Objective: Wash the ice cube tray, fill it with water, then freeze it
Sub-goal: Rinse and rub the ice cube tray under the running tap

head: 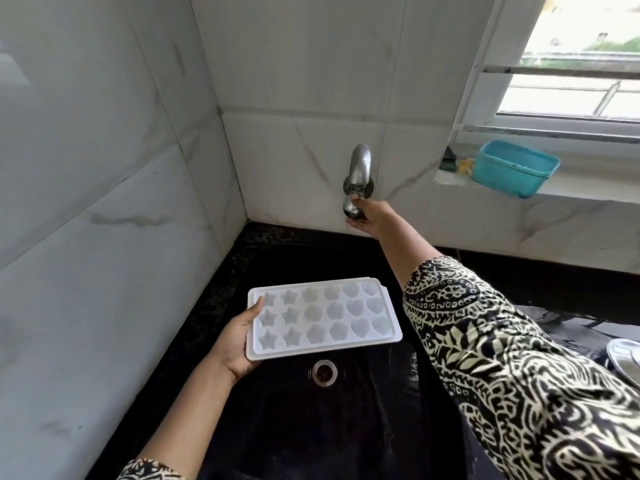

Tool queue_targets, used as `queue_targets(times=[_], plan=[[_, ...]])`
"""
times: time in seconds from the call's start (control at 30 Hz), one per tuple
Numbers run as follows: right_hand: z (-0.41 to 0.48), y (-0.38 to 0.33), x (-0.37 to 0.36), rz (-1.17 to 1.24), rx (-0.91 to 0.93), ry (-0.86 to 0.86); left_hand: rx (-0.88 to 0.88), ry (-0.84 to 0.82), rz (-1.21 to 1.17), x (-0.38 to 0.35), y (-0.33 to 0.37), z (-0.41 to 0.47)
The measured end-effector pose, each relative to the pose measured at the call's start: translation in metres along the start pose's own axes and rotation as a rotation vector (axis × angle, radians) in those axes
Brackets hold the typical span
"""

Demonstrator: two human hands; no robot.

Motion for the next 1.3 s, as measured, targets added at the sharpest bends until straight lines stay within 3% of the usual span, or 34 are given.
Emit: queue_targets(times=[0.93,1.3], plan=[[0.011,-0.008,-0.006,-0.199,-0.029,0.081,-0.007,0.036,0.022,0.002,-0.006,-0.007],[0.016,-0.007,-0.002,-0.26,-0.027,0.02,0.011,0.029,0.002,0.0,-0.005,-0.011]])
Point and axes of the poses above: each hand's wrist, its own z-axis towards the middle knuckle, its own x-axis out of the back of the hand, y = z × x, the point moved 2 cm from there along z, towards the middle knuckle, and after that the axes turned 3 degrees about x, right-handed, at the moved point
